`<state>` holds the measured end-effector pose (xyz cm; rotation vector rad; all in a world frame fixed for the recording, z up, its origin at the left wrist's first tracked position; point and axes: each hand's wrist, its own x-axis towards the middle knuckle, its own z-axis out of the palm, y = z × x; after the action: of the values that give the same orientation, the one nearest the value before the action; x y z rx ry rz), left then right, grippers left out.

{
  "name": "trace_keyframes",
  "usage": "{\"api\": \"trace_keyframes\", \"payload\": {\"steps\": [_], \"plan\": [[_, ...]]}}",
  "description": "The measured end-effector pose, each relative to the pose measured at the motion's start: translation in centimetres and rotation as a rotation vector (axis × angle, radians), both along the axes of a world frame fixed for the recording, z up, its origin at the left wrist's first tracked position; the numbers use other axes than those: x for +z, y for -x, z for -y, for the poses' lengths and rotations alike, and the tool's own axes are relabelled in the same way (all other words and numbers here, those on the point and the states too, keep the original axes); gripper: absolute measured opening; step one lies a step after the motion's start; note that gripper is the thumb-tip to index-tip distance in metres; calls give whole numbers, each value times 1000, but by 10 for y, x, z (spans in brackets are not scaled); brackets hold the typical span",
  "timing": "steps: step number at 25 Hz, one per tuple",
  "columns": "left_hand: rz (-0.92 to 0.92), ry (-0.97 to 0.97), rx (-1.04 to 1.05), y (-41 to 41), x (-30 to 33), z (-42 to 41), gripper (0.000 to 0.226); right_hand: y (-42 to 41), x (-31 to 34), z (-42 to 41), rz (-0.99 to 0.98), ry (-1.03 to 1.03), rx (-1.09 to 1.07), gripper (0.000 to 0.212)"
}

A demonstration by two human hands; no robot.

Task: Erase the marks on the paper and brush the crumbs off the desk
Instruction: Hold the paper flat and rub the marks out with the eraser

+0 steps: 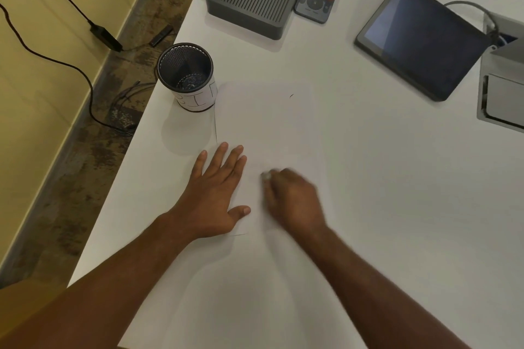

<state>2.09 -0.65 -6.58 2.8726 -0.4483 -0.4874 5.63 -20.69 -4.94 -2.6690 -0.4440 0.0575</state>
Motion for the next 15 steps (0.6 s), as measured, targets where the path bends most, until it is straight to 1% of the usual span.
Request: {"api": "trace_keyframes", "payload": {"steps": [2,3,4,7,8,9,10,11,12,13,14,15], "plan": [[-4,-5,4,0,1,-1,98,-36,5,22,83,27,-205,25],[-5,-5,6,0,1,-1,98,-41,7,25,94,29,-244,26],[-4,-4,7,0,1,-1,98,-37,9,20,88,43,-221,27],[-10,-9,5,1,1,-1,98,7,5,-2,40,25,122,25],[-8,-8,4,0,0,-1,98,1,5,3,24,38,139,25],[-2,-5,6,0,0,0,98,-18,4,13,28,63,59,26],[1,1,10,0,0,0,97,-38,5,23,89,65,-81,28],[1,9,14,0,0,0,97,-49,9,27,131,62,-176,29],[2,15,17,0,0,1,97,-50,11,26,139,76,-188,29],[4,15,16,0,0,1,97,-41,14,17,97,93,-129,27],[5,11,14,1,0,1,97,-19,14,3,51,88,0,24],[5,5,12,0,0,0,98,-2,9,-2,78,79,114,22]]}}
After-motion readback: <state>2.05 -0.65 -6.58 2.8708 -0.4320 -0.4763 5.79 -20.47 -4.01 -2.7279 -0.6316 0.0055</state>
